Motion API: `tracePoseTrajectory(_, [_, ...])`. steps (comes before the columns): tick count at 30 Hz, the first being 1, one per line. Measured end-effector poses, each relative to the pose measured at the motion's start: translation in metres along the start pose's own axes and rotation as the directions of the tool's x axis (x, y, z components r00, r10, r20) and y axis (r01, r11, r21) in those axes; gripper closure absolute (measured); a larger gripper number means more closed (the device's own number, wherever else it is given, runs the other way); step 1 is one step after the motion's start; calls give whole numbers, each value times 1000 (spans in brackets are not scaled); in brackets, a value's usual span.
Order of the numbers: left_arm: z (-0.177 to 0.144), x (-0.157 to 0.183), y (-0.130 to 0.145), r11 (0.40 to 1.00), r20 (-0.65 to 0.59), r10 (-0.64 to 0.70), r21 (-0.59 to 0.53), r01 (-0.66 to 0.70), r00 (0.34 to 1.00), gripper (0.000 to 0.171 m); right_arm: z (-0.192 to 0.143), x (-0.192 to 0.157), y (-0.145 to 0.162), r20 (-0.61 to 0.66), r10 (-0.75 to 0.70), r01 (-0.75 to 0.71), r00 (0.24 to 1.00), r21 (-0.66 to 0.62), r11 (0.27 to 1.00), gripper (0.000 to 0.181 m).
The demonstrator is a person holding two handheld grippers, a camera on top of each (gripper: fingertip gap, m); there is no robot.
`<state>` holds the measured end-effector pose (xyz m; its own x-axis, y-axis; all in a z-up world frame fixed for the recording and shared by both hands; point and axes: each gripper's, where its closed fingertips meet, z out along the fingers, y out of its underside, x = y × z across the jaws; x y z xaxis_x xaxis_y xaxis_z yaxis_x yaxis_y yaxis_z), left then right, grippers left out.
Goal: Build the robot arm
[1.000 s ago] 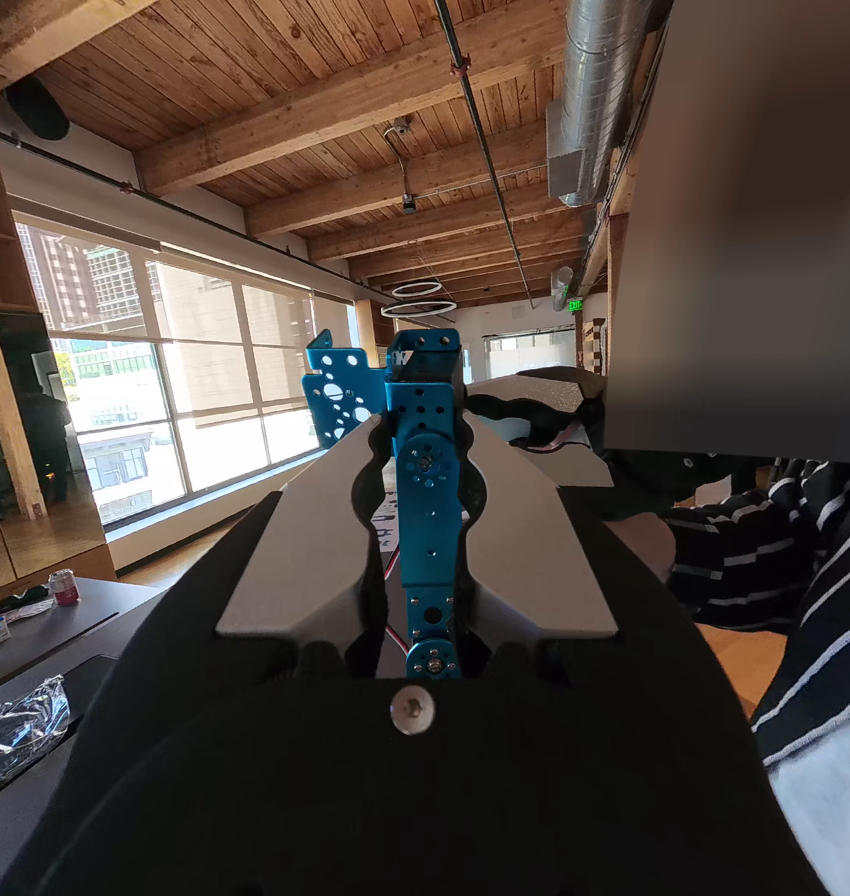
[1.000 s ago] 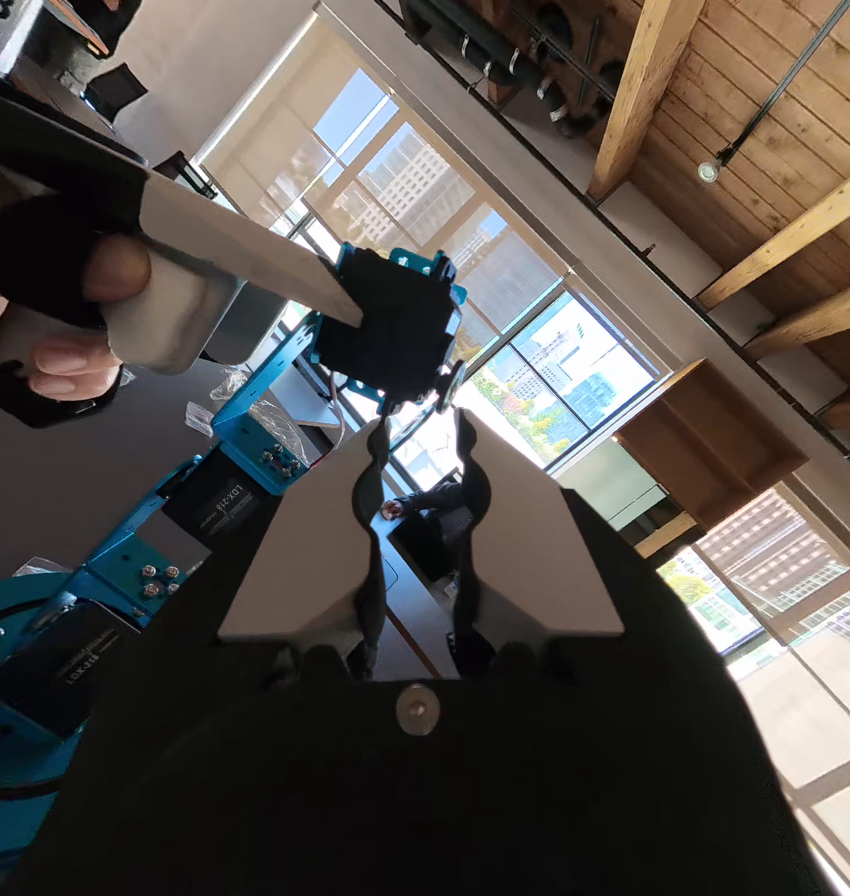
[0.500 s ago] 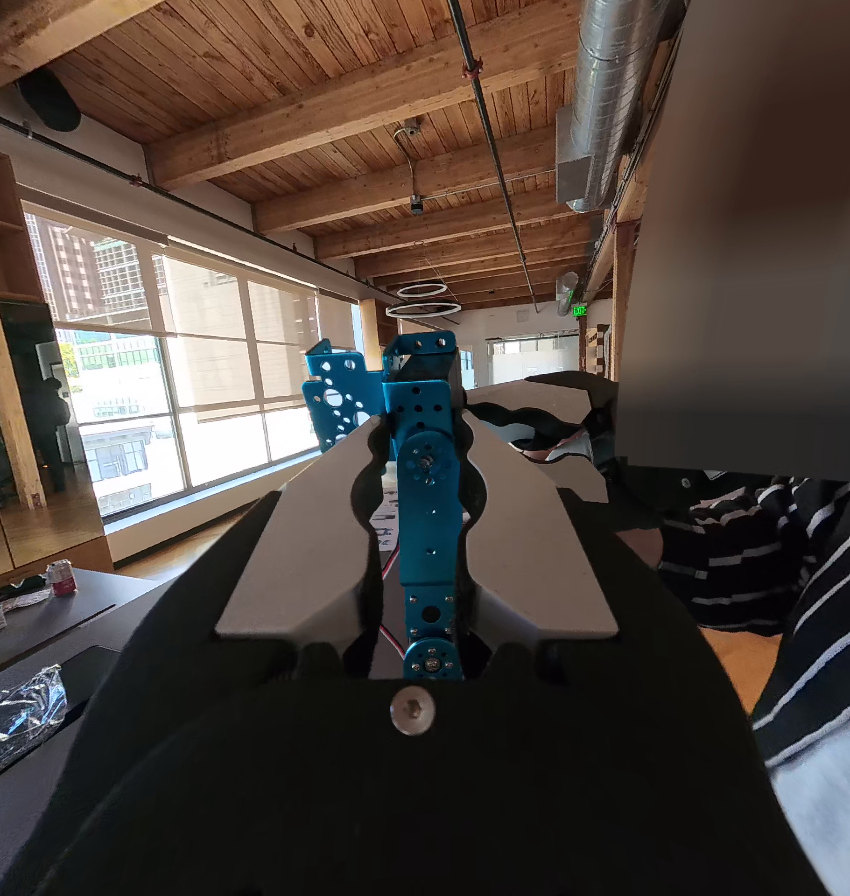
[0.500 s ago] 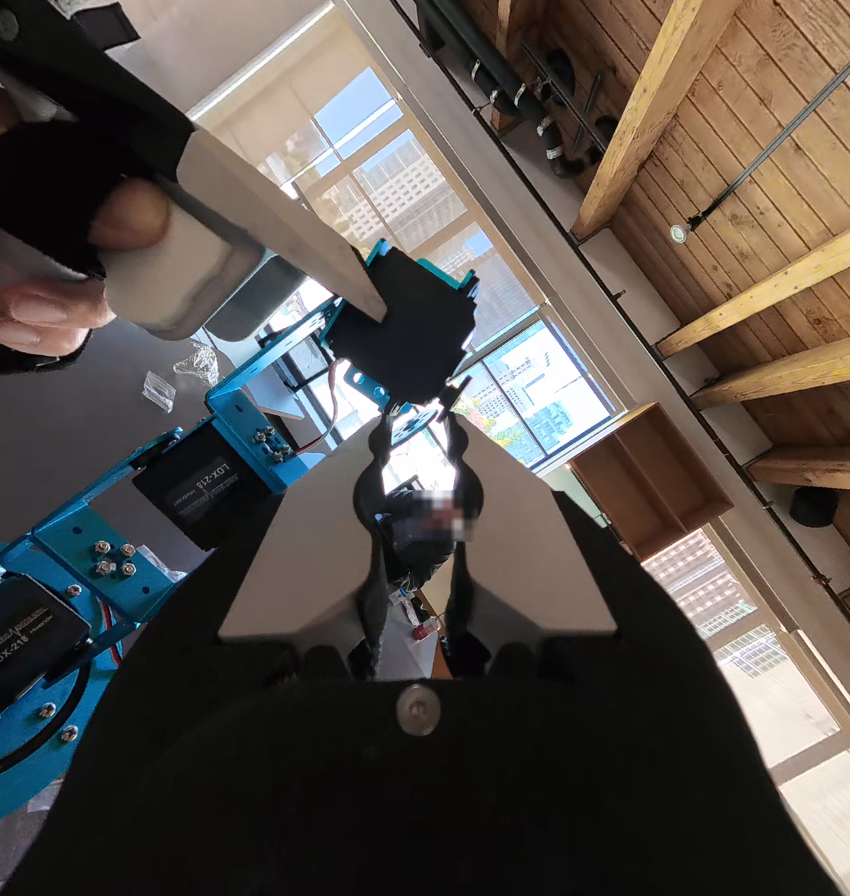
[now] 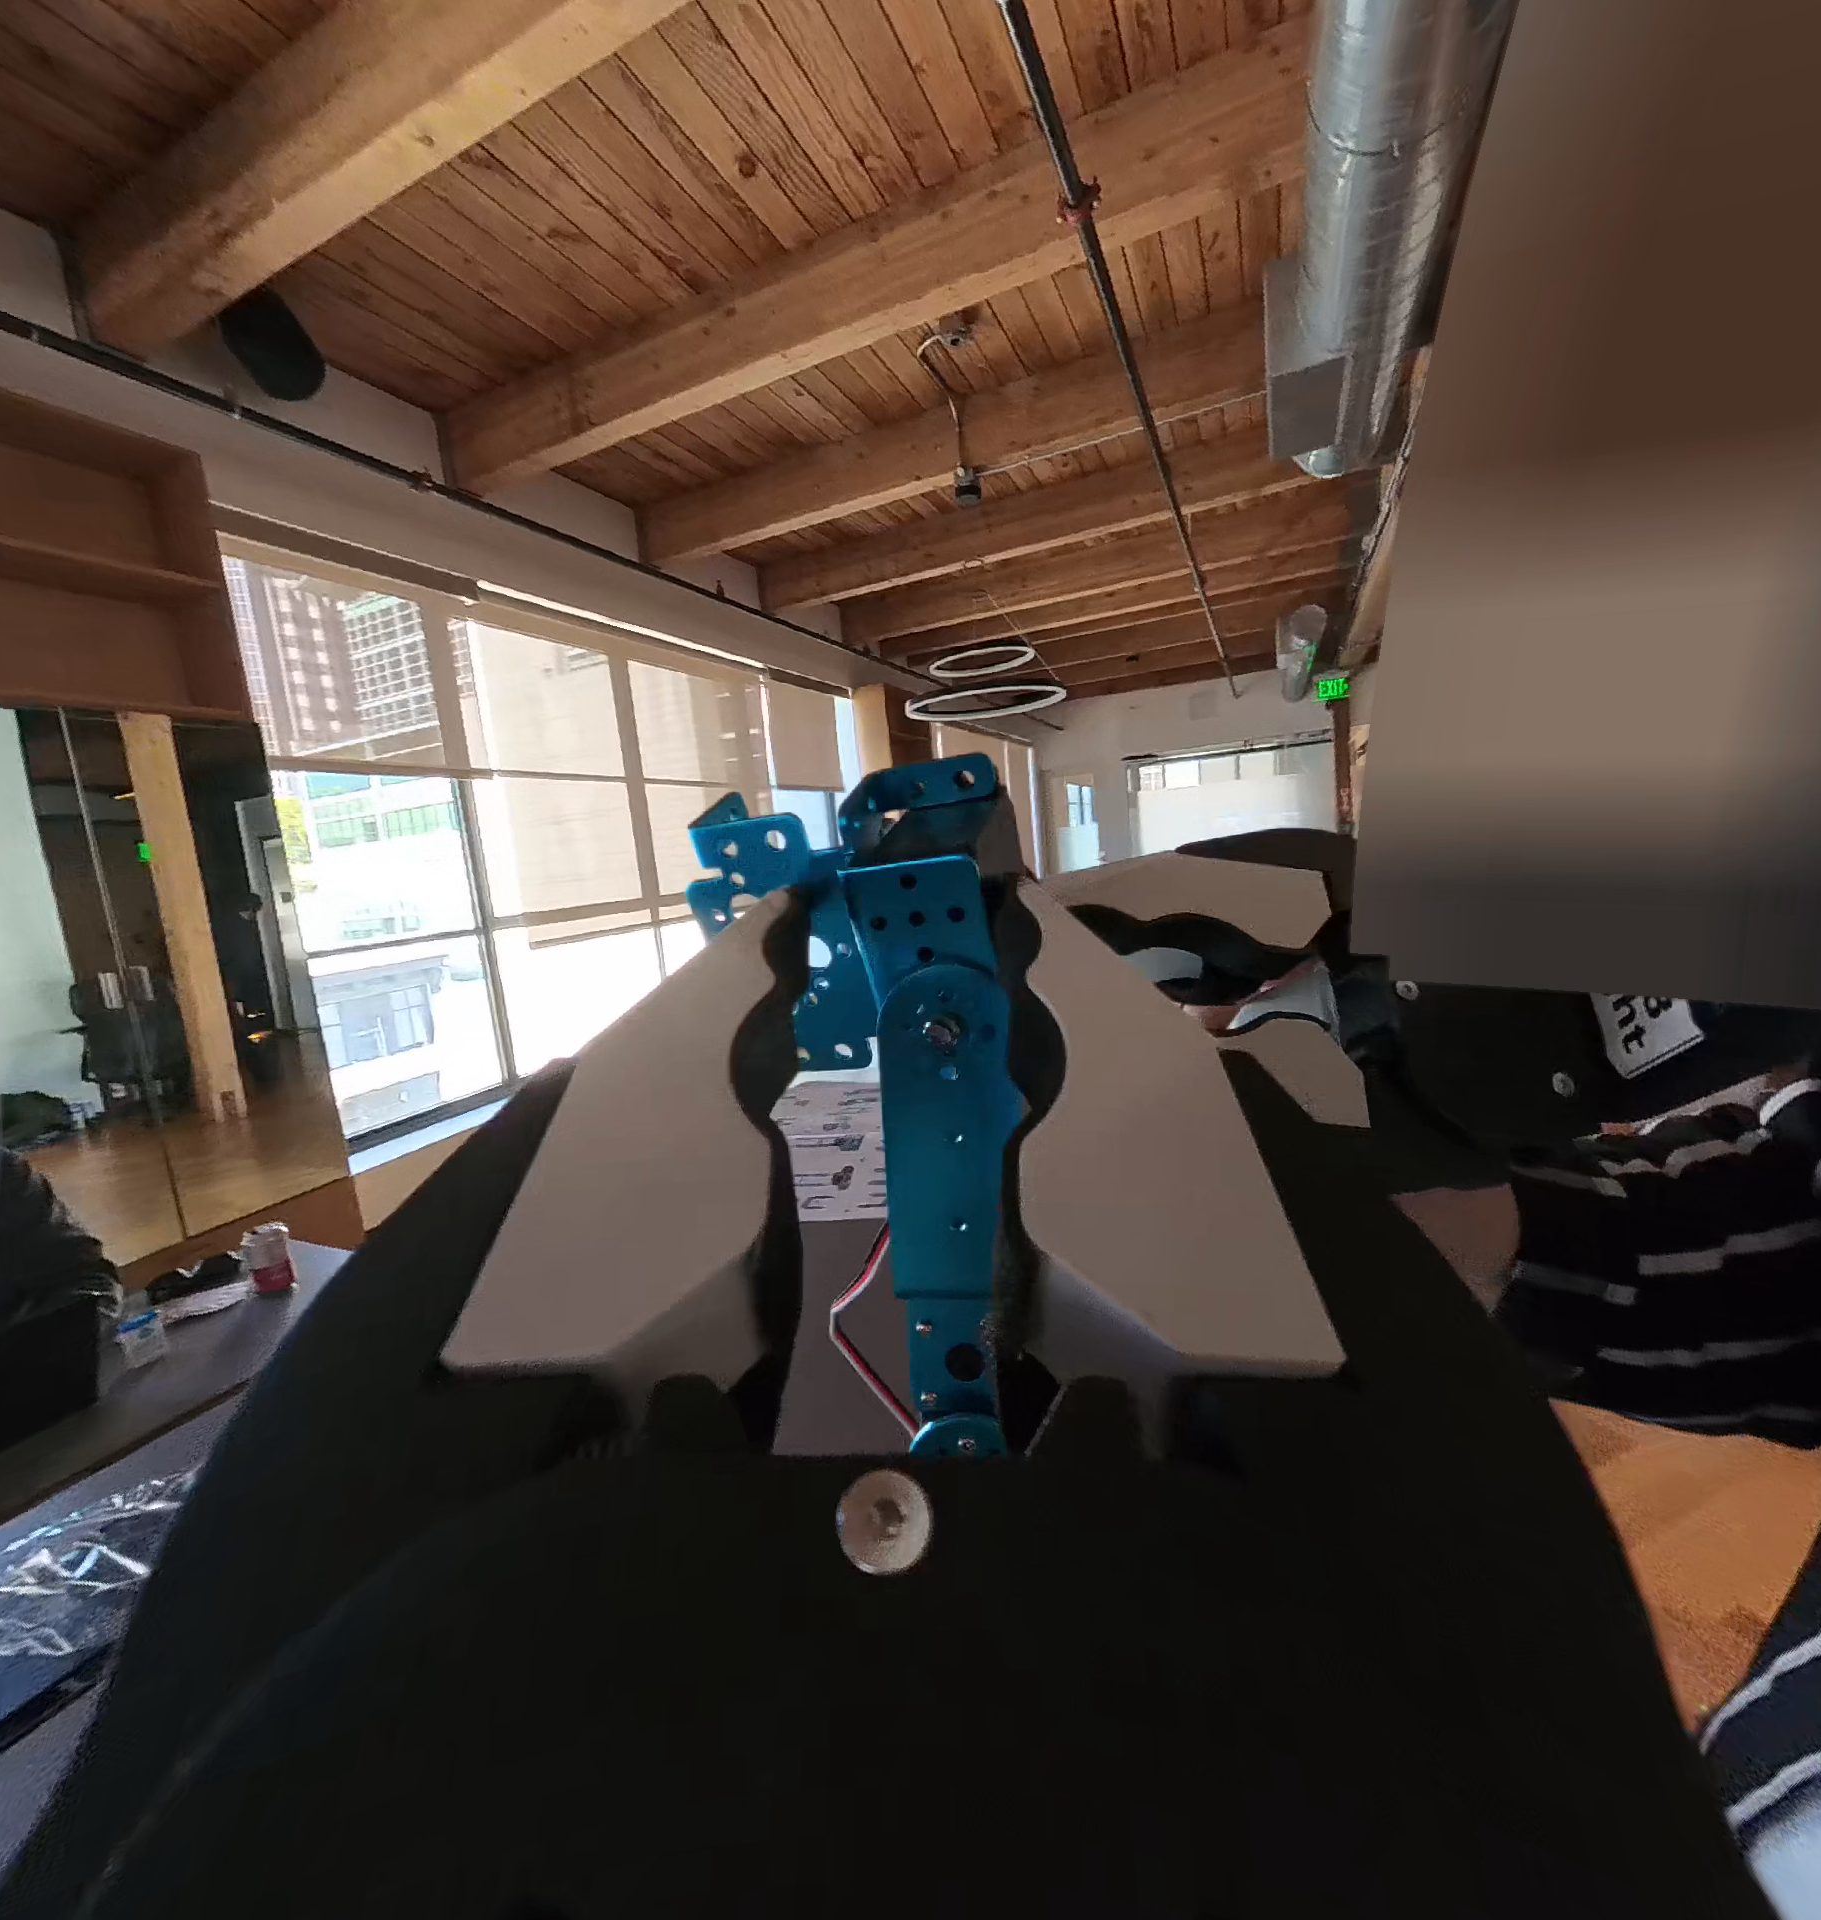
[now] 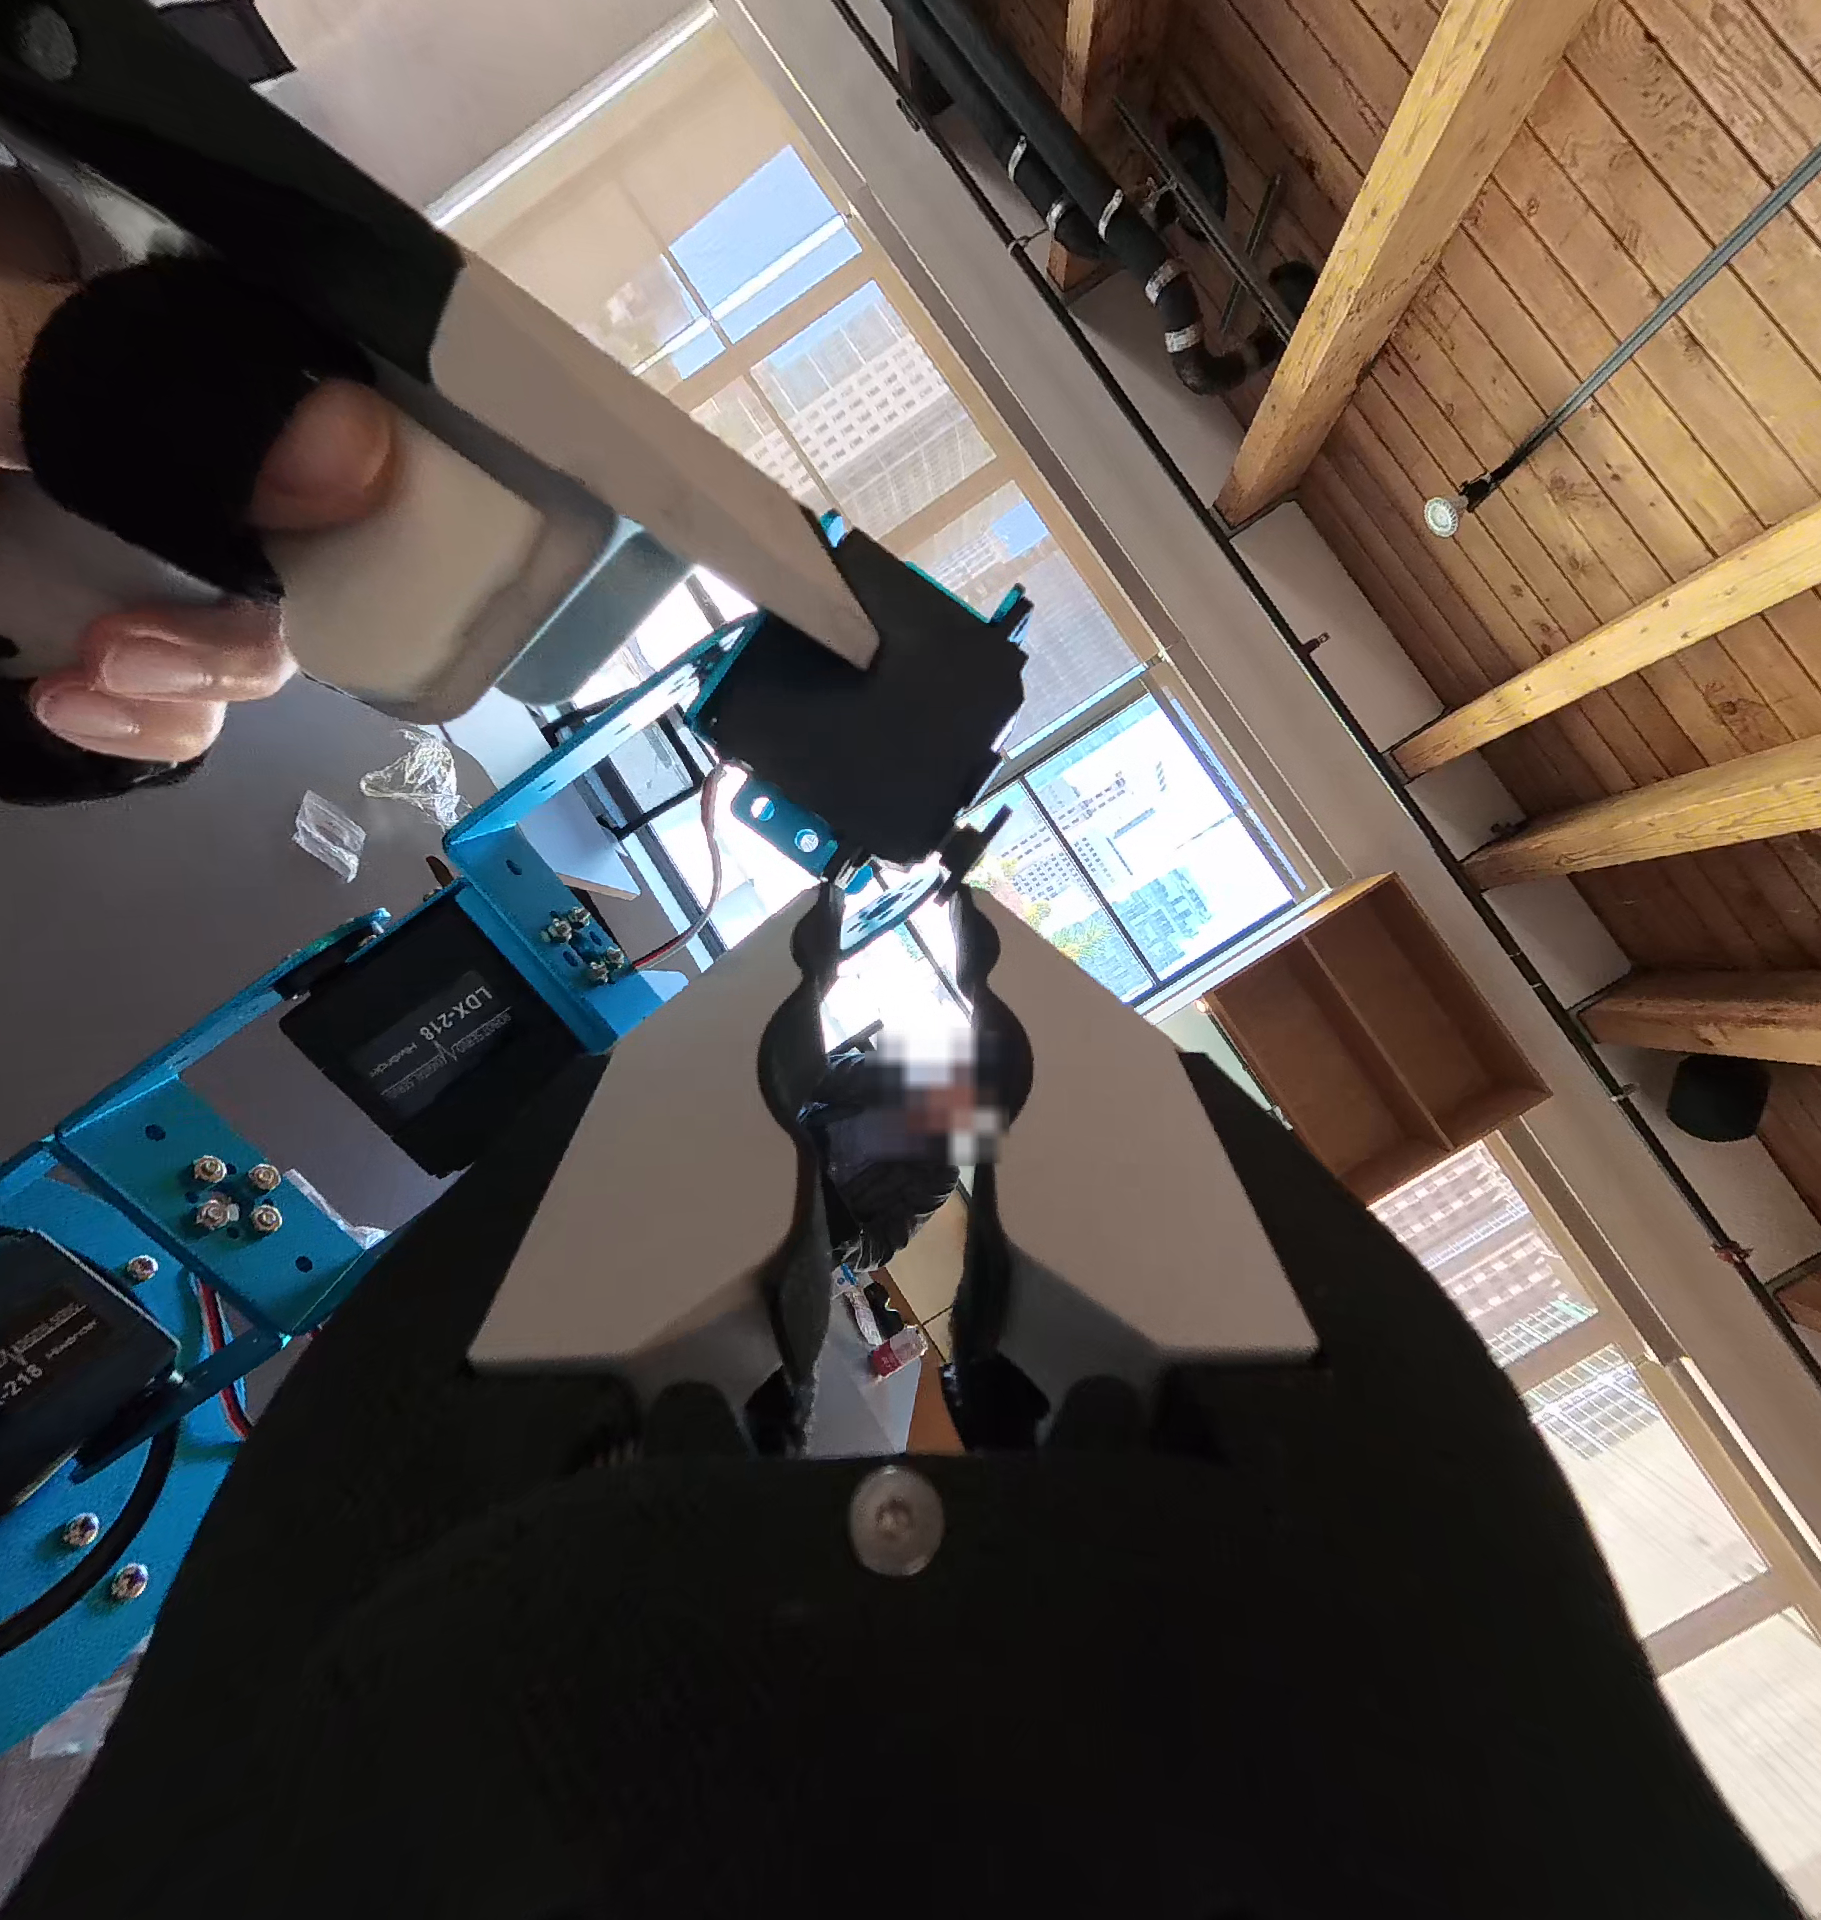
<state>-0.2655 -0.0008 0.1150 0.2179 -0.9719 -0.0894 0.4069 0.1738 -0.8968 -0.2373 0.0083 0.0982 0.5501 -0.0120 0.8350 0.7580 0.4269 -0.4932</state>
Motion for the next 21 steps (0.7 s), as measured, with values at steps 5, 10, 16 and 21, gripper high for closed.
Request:
tracePoseTrajectory(5, [-2,3,-1,999,3,32,-19,-32,999,144,0,0,-1,-7,-19,19,1000,0,1000,161])
tracePoseTrajectory(10, [-5,6,-3,999,-18,42,13,-42,999,147,0,-1,-2,0,-6,6,1000,7,1000,161])
tracePoseTrajectory(16, [-4,8,-3,999,-26,46,26,-46,999,147,0,-1,0,6,-12,12,1000,4,1000,161])
tracePoseTrajectory(21, [-3,7,-3,999,-21,37,39,-36,999,146,-1,-2,-1,11,-18,18,1000,13,1000,161])
